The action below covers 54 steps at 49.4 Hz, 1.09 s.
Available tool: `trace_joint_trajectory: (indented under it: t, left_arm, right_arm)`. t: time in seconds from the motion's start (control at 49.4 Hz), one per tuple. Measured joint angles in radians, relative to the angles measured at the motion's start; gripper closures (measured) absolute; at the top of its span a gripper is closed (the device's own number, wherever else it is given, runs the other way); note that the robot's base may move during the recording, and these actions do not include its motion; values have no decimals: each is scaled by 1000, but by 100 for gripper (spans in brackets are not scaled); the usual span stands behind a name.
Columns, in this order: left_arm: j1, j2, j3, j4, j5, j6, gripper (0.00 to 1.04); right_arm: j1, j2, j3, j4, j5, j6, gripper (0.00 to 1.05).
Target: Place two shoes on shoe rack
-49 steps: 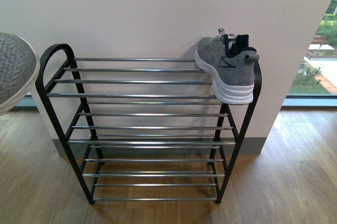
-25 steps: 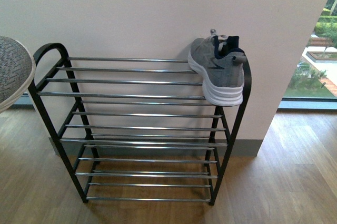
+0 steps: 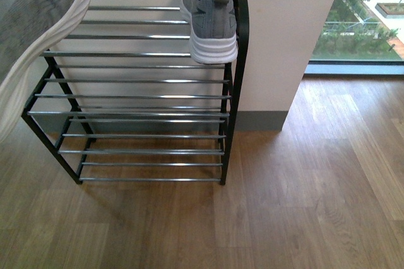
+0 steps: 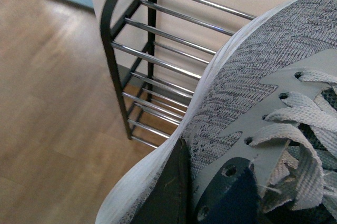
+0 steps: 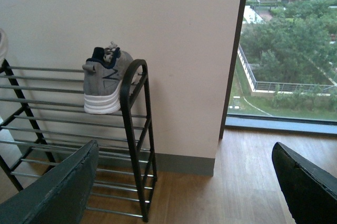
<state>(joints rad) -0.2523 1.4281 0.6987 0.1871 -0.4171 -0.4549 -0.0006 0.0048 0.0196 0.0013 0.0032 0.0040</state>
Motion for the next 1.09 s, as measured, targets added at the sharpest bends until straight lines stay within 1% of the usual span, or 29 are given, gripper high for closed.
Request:
trace_joint_trajectory:
  t: [0.04, 0.081, 0.162, 0.222, 0.324, 0.445, 0.566, 0.748, 0.849, 1.011, 1.092]
  left_arm:
    - [0, 95, 93, -31, 5, -63, 103]
    - [-2, 189, 194, -77, 33, -113, 103]
    - [-10, 331, 355, -154, 50, -175, 103]
    - [-16, 397, 438, -206, 58, -204, 103]
    - [-35, 566, 659, -350, 67, -282, 103]
    - [-57, 706, 863, -473, 87, -332, 103]
    - [-80, 822, 1072, -584, 82, -343, 103]
    - [-117, 985, 1419, -767, 133, -344, 103]
    - [-135, 1034, 1505, -818, 127, -361, 103]
    - [-135, 1043, 1514, -811, 131, -374, 103]
    - [-127, 1043, 1489, -797, 130, -372, 103]
  right_arm:
    - [0, 0, 0, 0, 0, 0, 9]
    - [0, 0, 0, 0, 0, 0, 9]
    - [0, 0, 0, 0, 0, 0, 9]
    - [0, 0, 0, 0, 0, 0, 9]
    - [0, 0, 0, 0, 0, 0, 9]
    - [0, 0, 0, 0, 0, 0, 9]
    - [0, 0, 0, 0, 0, 0, 9]
    - [0, 0, 0, 0, 0, 0, 9]
    - [0, 0, 0, 0, 0, 0, 9]
    - [0, 0, 0, 0, 0, 0, 9]
    - [0, 0, 0, 0, -1, 0, 9]
